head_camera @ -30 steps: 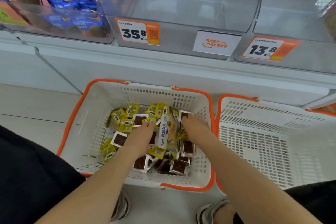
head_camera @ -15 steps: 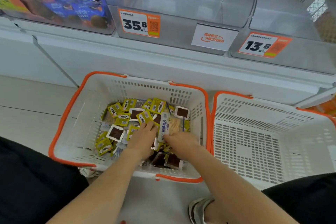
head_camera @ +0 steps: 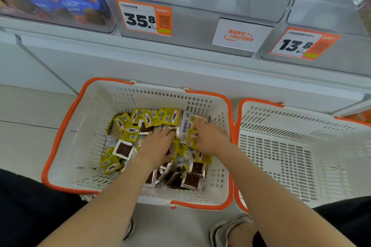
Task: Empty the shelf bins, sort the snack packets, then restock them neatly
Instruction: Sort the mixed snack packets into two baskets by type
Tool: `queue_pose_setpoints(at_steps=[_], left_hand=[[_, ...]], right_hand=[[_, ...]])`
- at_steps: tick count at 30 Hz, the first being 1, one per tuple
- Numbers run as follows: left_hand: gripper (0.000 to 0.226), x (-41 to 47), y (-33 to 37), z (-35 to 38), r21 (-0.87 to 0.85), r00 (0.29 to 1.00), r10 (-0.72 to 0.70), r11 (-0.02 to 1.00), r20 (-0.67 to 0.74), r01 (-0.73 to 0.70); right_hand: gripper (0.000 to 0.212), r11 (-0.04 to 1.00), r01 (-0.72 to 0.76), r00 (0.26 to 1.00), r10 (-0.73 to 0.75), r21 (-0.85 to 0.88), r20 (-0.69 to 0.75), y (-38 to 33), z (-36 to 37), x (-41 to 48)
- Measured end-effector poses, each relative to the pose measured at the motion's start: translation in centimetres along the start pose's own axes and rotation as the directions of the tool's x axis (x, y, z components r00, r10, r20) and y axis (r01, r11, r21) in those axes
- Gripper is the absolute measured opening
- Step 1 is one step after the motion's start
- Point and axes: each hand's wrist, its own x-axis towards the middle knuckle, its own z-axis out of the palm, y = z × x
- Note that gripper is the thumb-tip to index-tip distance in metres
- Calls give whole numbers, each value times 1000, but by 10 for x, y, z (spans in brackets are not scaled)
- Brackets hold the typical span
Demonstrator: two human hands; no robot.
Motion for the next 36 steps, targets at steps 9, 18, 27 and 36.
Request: queue_pose_setpoints(at_steps=[9, 18, 27, 36], left_hand=[[47, -2, -4, 9, -225, 995, -68, 973, -66, 52], [63, -1, -6, 18, -239, 991, -112, 967, -73, 92], [73, 5, -12, 9, -293, 974, -226, 932, -17, 211], [56, 5, -16, -18, -814, 847, -509, 551, -151, 186]], right_hand=[[23, 987, 34, 990, -11, -159, 140, -7, 33, -15], [8, 981, 0, 942, 65, 194, -328, -14, 50, -24], [23, 417, -359, 798, 601, 835, 43, -63, 108, -1], [22, -76, -360, 728, 600, 930, 331, -55, 89, -4]])
